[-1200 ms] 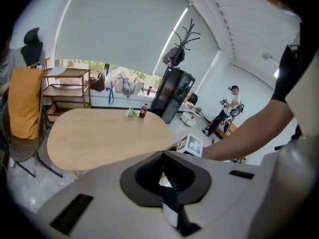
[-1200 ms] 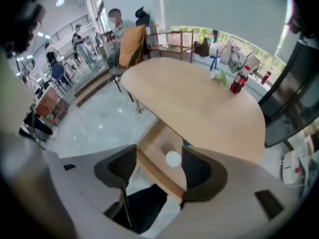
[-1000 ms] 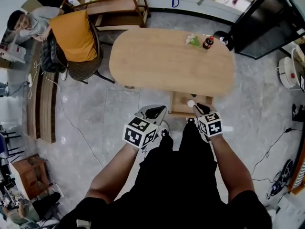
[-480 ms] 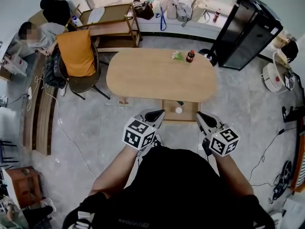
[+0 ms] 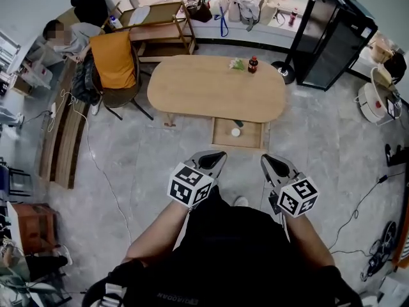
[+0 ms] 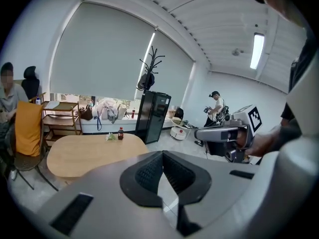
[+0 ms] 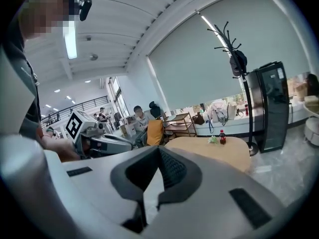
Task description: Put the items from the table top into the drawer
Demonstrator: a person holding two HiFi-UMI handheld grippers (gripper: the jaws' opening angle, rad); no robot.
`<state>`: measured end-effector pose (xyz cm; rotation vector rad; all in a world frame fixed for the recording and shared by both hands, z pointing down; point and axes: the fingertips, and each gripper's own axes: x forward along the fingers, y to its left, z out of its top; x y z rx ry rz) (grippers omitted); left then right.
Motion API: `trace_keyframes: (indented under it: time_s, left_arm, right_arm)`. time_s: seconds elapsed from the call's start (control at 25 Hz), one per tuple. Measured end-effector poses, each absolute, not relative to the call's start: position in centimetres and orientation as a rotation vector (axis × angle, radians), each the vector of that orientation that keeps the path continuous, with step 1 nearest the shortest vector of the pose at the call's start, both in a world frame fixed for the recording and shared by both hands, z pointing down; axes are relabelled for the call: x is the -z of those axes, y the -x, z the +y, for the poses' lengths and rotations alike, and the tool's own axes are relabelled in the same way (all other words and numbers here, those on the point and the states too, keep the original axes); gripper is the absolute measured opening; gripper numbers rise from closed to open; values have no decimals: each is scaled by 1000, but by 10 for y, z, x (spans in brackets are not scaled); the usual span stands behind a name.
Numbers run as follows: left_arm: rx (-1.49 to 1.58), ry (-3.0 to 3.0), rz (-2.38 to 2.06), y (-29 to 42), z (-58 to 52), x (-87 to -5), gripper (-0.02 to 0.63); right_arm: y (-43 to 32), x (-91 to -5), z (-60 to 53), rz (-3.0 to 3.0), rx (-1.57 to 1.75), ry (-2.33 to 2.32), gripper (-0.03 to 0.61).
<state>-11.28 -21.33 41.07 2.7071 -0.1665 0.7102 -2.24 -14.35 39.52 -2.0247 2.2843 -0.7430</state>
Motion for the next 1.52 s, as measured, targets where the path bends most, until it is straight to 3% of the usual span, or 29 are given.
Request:
trace_keyframes:
  time_s: [0.48,1.52]
  left_arm:
    - [-729,-2723,-221,136,-187,-394,5]
    - [-755,-2754,-33,161,-236,-395,5]
  right_arm:
    - [51,-388,-96,2311,727,1970,2]
    - [91,-396,-150,2219,741,2145,2]
